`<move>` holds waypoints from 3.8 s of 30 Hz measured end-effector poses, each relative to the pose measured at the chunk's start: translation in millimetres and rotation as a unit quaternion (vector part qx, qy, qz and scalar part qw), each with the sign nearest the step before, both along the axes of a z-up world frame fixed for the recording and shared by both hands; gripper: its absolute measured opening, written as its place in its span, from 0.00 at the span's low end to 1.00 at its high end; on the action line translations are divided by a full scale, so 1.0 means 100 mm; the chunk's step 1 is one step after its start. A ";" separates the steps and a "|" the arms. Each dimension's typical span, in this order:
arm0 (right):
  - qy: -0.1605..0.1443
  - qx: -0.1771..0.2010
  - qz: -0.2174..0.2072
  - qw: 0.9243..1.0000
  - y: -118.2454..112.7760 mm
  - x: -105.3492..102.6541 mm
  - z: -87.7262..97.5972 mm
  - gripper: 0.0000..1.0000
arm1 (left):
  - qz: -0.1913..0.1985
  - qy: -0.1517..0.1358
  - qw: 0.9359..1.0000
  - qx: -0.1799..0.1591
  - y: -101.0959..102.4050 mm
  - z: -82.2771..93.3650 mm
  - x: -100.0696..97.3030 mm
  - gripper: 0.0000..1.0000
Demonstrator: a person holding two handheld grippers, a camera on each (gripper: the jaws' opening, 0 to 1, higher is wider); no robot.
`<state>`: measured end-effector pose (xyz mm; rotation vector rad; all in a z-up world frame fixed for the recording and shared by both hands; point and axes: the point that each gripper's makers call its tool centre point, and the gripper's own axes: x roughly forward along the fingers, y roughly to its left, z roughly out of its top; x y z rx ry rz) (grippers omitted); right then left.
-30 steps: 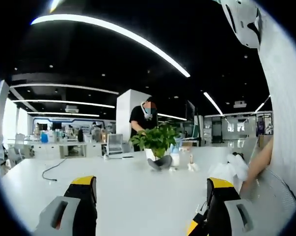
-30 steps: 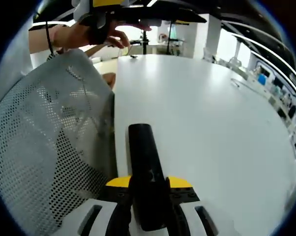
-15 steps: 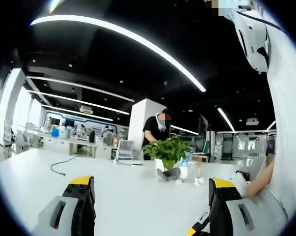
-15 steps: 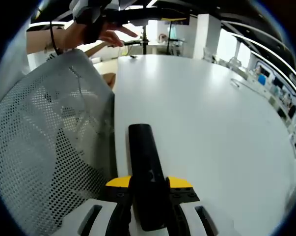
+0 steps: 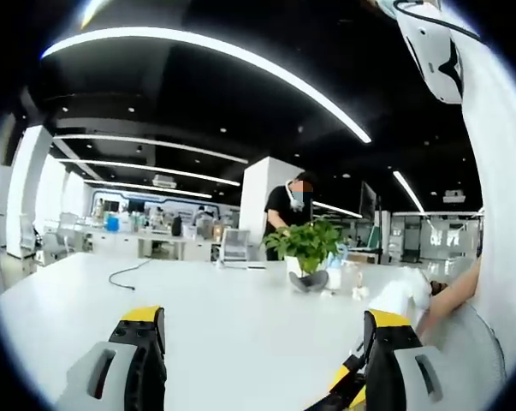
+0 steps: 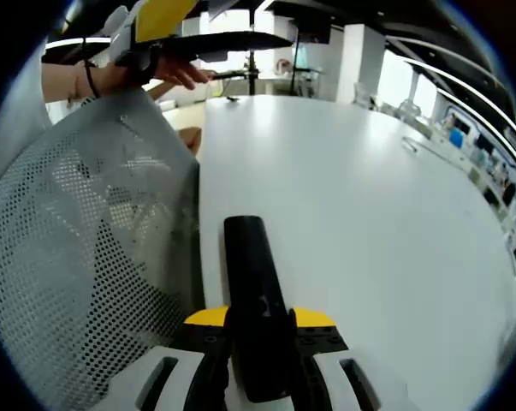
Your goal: Press the specified remote control buttons in sequence, fully releasing each button before pressing the next.
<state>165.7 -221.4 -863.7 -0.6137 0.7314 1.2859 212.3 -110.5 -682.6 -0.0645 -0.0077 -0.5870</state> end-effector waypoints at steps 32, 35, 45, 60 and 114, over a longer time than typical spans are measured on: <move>0.000 0.002 0.001 1.000 0.02 0.02 0.01 0.23 | 0.038 0.021 0.999 0.025 0.18 -0.19 0.01 1.00; 0.000 0.002 0.001 1.000 0.02 0.01 0.01 0.23 | 0.036 0.008 0.999 0.019 0.17 -0.13 0.00 1.00; 0.005 -0.003 0.007 1.000 0.01 0.00 0.02 0.22 | 0.041 0.019 0.999 0.007 0.18 -0.15 0.01 1.00; 0.019 -0.014 0.031 0.999 -0.01 0.13 0.03 0.21 | 0.044 0.033 0.998 -0.002 0.24 -0.18 -0.01 1.00; 0.000 -0.054 0.097 0.994 -0.05 0.60 0.01 0.21 | 0.040 0.097 0.994 0.033 0.23 -0.41 -0.04 0.99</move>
